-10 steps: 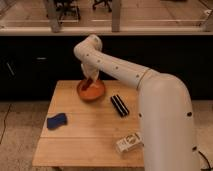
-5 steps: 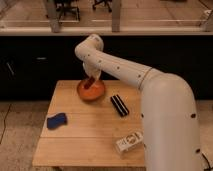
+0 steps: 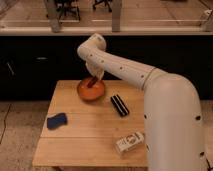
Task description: Place the pepper in the ceramic cup
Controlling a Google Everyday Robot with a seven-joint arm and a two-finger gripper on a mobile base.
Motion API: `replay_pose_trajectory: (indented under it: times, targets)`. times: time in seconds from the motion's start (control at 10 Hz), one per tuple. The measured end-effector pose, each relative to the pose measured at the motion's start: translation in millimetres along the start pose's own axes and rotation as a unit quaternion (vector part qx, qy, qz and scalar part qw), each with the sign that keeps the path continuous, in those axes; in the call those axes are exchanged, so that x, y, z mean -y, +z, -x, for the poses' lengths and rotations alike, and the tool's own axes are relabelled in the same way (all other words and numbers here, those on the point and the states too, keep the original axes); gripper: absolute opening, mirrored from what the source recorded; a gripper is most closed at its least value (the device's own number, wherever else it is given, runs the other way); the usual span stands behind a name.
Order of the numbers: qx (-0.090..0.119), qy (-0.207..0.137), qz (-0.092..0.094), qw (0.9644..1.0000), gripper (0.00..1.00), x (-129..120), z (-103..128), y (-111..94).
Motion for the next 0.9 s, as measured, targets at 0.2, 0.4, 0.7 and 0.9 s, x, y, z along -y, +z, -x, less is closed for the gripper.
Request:
replay_pose_trajectory:
  times: [0.2, 0.4, 0.7, 0.9]
  targets:
    - [-0.006, 0.010, 0.005, 0.9999, 0.04, -8, -7, -1]
    - [-0.013, 0.020, 0.009, 0.9997, 0.04, -18, -16, -2]
    - [-0.022, 0.038, 0.015, 0.9989, 0.04, -35, -31, -5]
    - [-0.027, 0.048, 0.016, 0.9983, 0.04, -47, -40, -9]
